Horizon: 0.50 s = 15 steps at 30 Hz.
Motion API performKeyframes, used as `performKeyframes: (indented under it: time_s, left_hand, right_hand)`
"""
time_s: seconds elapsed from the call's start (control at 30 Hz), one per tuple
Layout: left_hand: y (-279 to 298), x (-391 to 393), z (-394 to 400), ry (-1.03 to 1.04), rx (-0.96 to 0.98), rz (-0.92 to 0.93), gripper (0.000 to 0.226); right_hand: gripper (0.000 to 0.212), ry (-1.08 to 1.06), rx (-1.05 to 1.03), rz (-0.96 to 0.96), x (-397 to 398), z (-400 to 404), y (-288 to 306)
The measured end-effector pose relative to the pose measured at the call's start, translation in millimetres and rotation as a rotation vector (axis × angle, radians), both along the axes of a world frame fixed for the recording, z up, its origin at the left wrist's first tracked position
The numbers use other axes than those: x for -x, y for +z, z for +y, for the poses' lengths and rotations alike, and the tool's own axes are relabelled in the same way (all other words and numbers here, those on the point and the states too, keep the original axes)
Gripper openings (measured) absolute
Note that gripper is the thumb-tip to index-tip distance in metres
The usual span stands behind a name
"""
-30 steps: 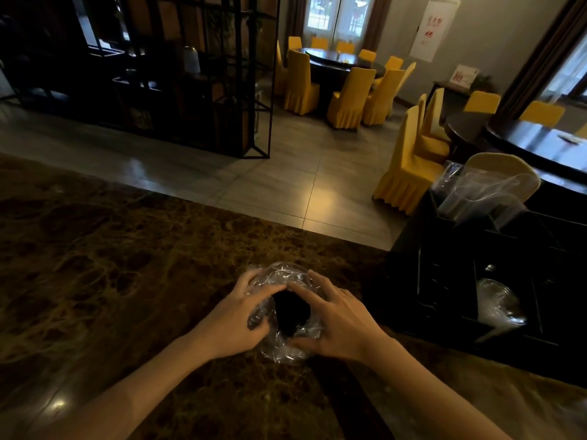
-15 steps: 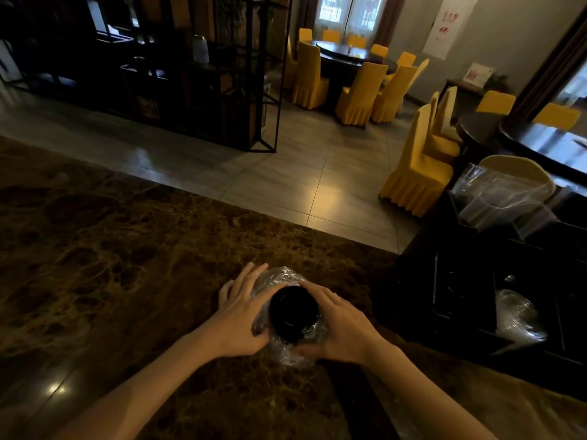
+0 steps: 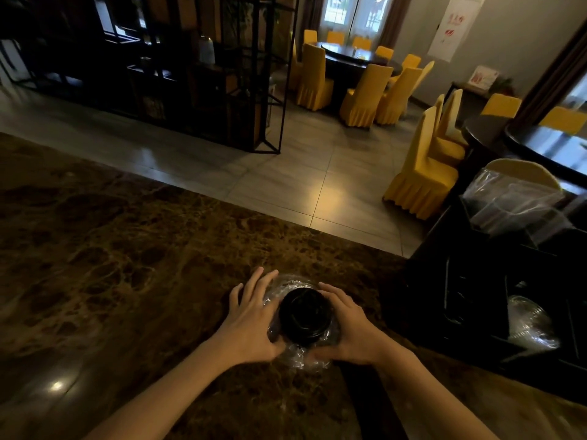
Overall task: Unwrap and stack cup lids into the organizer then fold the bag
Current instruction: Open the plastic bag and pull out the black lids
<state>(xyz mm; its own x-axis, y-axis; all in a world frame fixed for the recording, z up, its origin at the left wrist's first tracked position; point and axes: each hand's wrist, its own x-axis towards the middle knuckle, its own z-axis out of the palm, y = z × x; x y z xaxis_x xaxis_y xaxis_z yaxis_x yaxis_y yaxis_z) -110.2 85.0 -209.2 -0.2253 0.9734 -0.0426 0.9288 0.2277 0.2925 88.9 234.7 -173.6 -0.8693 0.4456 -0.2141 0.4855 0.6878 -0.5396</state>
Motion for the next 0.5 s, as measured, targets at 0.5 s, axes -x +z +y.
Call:
performKeyframes:
  time_s: [0.5]
  left_hand:
    - [11.8, -33.1, -4.0, 0.07, 0.065, -0.094, 0.092]
  right_hand:
    - [0.072, -0.361, -0.443, -0.067, 14.0, -88.2, 28.1]
